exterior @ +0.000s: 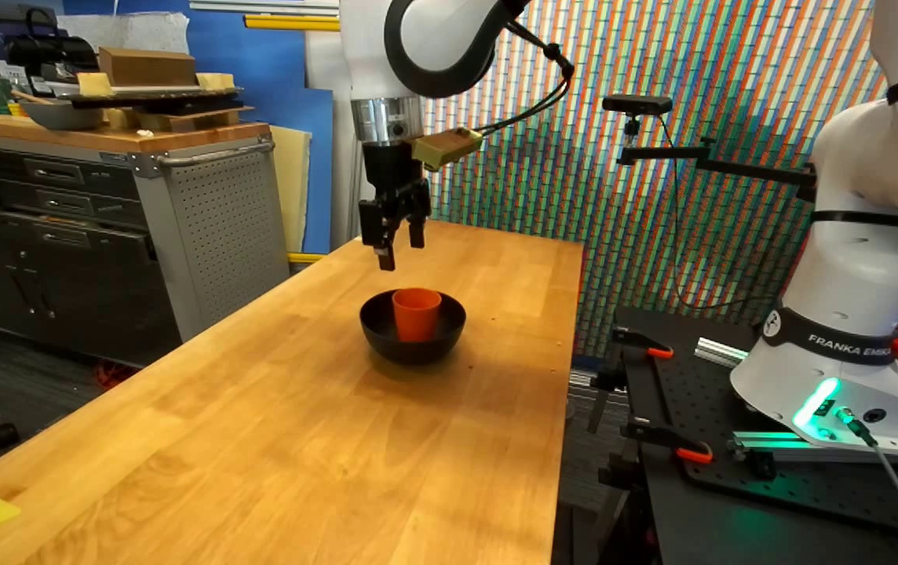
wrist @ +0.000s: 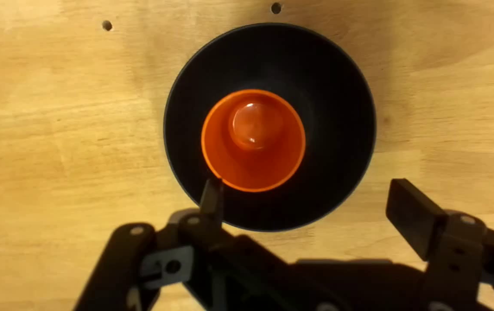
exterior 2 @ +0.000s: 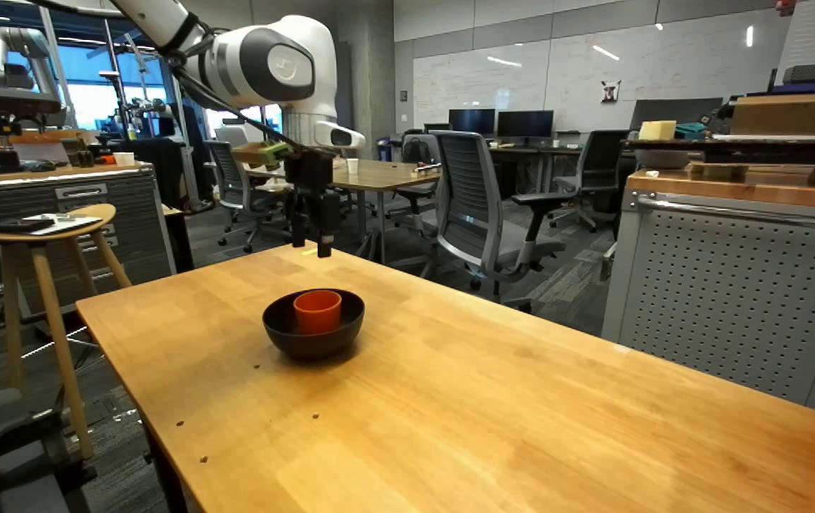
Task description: Put the orange cup inside the black bowl.
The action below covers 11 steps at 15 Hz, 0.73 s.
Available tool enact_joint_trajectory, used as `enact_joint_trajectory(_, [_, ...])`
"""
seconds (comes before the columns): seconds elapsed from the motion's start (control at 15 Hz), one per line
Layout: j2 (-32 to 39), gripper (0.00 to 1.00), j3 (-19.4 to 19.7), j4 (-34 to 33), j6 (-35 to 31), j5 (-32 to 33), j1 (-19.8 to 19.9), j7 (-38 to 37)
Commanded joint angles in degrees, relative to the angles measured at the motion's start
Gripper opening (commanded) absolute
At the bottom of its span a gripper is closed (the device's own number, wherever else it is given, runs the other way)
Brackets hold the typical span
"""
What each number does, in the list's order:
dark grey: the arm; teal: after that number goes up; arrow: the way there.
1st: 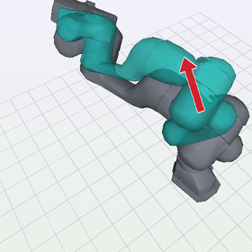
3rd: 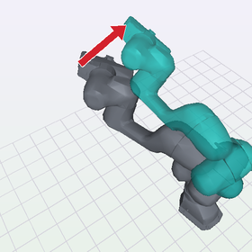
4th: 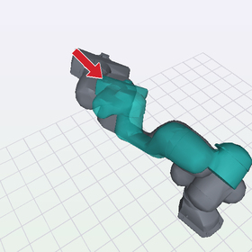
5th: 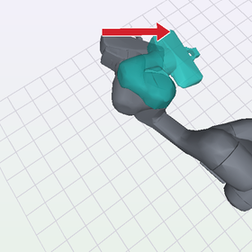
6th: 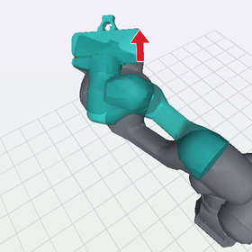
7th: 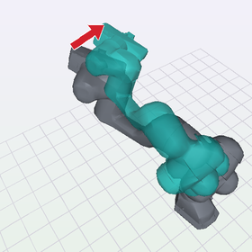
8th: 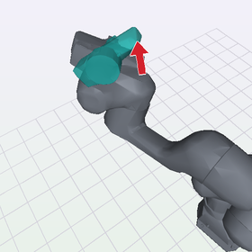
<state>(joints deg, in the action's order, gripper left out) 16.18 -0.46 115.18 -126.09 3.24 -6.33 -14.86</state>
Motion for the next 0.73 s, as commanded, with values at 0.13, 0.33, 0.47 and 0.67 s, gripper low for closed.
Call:
enact_joint_trajectory(0.13, [-13.14,1.0,-2.71,4.59,9.33,9.27,-3.23,-1.09])
enact_joint_trajectory(0.33, [-16.89,1.0,-4.7,4.03,15.31,12.16,-3.4,0.11])
enact_joint_trajectory(0.47, [-17.87,1.0,-5.45,3.45,18.95,10.62,-2.83,2.14])
enact_joint_trajectory(0.67, [-16.7,1.0,-5.81,2.73,17.97,10.86,-2.6,0.82])
